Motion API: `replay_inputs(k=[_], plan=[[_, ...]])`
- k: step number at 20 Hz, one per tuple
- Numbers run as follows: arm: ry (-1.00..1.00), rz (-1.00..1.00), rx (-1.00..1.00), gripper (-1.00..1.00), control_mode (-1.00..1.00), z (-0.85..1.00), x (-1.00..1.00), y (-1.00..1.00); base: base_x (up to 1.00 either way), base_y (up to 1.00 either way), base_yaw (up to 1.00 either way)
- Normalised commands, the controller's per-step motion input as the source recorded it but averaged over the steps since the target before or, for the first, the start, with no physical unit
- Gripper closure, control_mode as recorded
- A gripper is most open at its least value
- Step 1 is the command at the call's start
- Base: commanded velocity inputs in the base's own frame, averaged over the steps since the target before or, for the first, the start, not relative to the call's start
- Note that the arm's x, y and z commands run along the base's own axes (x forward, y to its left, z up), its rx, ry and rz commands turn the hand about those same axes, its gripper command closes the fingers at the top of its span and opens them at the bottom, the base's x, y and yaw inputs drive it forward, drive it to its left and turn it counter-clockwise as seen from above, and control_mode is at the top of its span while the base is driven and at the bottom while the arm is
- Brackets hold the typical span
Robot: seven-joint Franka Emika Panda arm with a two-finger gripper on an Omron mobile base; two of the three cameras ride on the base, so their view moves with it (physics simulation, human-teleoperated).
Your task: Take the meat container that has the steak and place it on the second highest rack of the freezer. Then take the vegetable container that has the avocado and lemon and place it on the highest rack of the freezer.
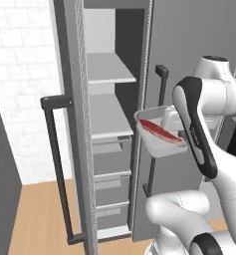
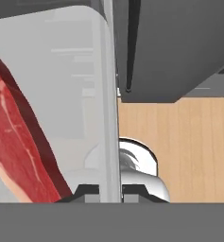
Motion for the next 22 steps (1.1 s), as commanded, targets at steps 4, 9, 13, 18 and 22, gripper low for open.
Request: replay_inputs(k=[4,9,13,18,22], plan=[[0.0,0.0,0.0,1.0,1.0,0.0,0.0,0.0,0.47,0.49,-0.01],[0.0,0.0,0.0,1.0,1.0,0.0,0.0,0.0,0.52,0.46,0.0],[0.0,0.0,0.0,1.0,1.0,0.0,0.0,0.0,0.62,0.05,0.0],[0.0,0.0,0.0,1.0,1.0,0.0,0.0,0.0,0.39,0.06,0.0],[0.0,0.0,0.0,1.0,1.0,0.0,0.0,0.0,0.04,0.11,0.0]])
